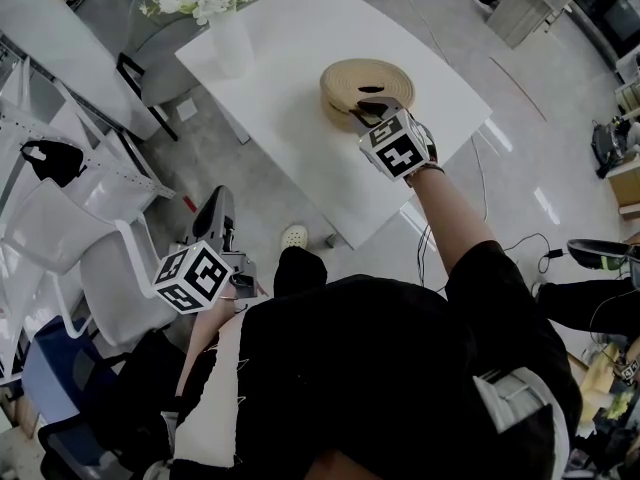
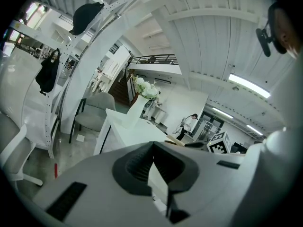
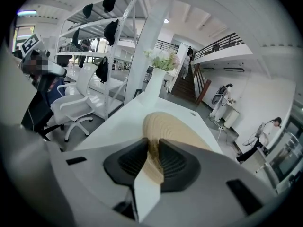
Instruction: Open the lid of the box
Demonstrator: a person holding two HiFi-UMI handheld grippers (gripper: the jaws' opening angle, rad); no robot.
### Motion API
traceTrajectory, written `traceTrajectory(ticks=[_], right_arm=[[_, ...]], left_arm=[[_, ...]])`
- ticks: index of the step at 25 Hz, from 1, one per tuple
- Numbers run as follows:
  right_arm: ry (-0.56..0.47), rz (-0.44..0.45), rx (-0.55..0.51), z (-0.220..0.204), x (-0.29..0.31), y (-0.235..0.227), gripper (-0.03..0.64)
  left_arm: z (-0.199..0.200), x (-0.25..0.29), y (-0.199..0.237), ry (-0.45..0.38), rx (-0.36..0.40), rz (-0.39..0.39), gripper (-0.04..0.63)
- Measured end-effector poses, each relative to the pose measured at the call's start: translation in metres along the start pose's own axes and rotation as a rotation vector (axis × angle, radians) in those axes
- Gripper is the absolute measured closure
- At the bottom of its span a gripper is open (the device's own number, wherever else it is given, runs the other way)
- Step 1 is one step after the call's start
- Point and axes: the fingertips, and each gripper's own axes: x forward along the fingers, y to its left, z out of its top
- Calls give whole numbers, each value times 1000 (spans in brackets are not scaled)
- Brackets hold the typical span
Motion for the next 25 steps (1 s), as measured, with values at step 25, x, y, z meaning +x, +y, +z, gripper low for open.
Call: traceTrajectory(ticks=[25], right_arm=[[-109,-137,168,16,-24,-11,541]], left_arm=[[4,-5,8,-20,-10,14,584]])
